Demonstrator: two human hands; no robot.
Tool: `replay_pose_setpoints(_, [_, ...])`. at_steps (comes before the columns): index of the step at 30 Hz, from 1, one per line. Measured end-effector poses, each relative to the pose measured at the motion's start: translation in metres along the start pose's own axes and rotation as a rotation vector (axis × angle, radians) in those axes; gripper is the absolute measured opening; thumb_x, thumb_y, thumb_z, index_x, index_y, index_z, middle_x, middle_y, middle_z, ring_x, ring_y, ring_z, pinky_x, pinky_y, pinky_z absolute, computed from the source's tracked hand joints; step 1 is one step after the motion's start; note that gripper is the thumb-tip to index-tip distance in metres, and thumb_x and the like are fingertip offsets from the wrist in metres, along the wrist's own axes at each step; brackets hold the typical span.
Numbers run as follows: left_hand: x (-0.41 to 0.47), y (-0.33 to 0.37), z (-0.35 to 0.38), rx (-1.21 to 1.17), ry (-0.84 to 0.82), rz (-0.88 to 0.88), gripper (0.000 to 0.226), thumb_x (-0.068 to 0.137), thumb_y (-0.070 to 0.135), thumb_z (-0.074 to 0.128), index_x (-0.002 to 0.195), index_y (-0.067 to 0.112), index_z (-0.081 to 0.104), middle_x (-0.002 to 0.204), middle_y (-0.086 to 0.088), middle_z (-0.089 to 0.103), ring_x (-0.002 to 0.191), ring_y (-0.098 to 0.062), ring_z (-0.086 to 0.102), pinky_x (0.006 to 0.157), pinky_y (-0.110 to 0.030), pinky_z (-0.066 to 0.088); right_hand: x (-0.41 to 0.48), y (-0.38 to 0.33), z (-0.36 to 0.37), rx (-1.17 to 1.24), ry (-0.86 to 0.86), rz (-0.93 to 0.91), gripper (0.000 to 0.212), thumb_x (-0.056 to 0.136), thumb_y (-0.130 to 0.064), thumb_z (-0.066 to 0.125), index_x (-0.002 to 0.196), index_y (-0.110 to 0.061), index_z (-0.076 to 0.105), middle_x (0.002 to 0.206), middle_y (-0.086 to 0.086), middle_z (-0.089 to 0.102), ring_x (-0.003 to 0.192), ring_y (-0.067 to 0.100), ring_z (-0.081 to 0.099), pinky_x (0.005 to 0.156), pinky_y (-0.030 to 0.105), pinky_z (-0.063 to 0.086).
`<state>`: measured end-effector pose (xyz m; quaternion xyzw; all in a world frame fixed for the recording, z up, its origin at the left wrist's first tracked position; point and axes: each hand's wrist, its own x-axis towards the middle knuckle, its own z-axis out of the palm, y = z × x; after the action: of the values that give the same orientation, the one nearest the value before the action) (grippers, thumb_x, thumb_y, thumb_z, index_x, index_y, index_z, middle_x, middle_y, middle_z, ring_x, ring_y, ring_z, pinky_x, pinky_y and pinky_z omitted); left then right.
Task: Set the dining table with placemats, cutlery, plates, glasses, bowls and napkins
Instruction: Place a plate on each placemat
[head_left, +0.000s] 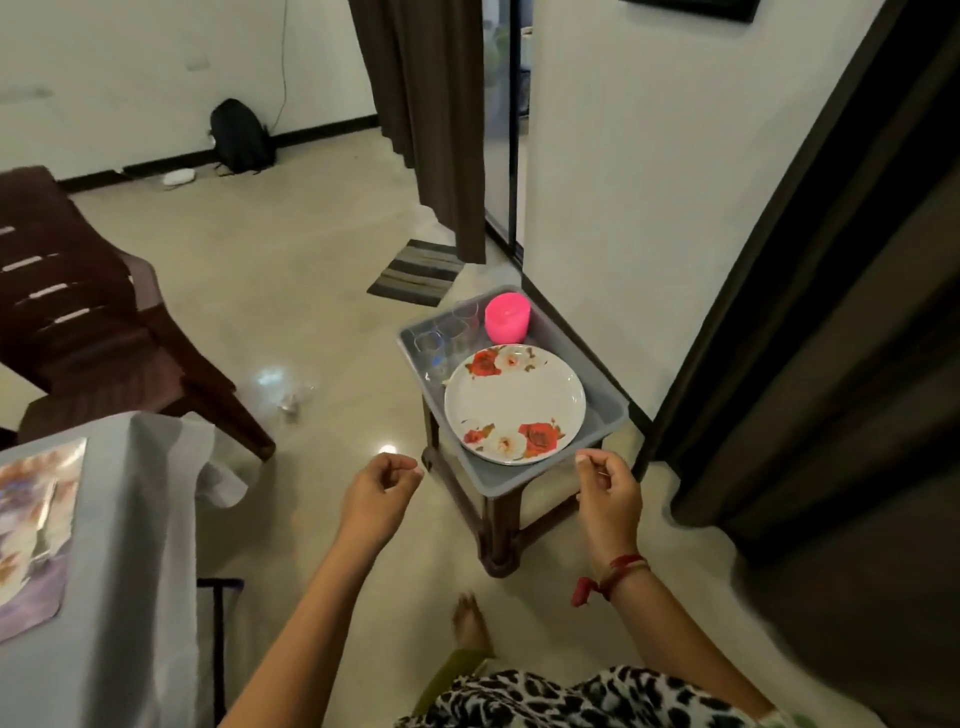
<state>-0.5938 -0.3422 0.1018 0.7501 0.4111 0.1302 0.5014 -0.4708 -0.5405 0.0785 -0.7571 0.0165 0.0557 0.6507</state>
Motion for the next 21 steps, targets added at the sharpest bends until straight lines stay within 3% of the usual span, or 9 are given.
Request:
replay_pose_setpoints(4, [0.067, 0.008, 0.016, 0.006, -0.036, 0.005, 0.004, 0.089, 0.019, 0.065, 0.092, 0.017, 0.066, 0.073, 0.005, 0.056, 0.072, -0.013, 0.053, 0.067, -0.027, 0.041, 0.052, 0.01, 0.035, -0.055, 0.019, 0.04, 0.011, 0.093, -0.022, 0.058, 0.097, -0.014, 0.064, 0.101, 0.005, 0.066, 0.096, 0.021, 0.061, 0.086, 0.038, 0.055])
replay_pose_setpoints(13, [0.245, 0.025, 0.049, 0.23, -0.216, 0.001, 0.017, 0.09, 0.024, 0.062, 0.105, 0.014, 0.064, 0.098, 0.001, 0.063, 0.092, -0.014, 0.056, 0.076, -0.026, 0.041, 0.173, 0.006, 0.144, -0.181, 0.089, 0.107, 0.01, 0.094, -0.023, 0.057, 0.095, -0.015, 0.064, 0.101, 0.001, 0.063, 0.096, 0.016, 0.057, 0.08, 0.028, 0.049])
replay_pose_setpoints(17, [0.297, 0.026, 0.071, 0.284, -0.307, -0.029, 0.023, 0.09, 0.025, 0.062, 0.11, 0.013, 0.063, 0.101, 0.003, 0.061, 0.096, -0.015, 0.057, 0.081, -0.028, 0.044, 0.207, 0.015, 0.161, -0.206, 0.162, 0.171, 0.007, 0.094, -0.023, 0.056, 0.094, -0.019, 0.062, 0.103, 0.0, 0.063, 0.097, 0.015, 0.056, 0.08, 0.025, 0.044])
replay_pose_setpoints(21, [0.329, 0.019, 0.098, 0.312, -0.362, -0.054, 0.027, 0.091, 0.026, 0.061, 0.114, 0.013, 0.061, 0.107, 0.002, 0.061, 0.096, -0.013, 0.056, 0.086, -0.03, 0.046, 0.229, 0.037, 0.166, -0.231, 0.234, 0.233, 0.017, 0.094, -0.03, 0.056, 0.097, -0.016, 0.063, 0.101, 0.001, 0.064, 0.094, 0.015, 0.058, 0.076, 0.02, 0.047])
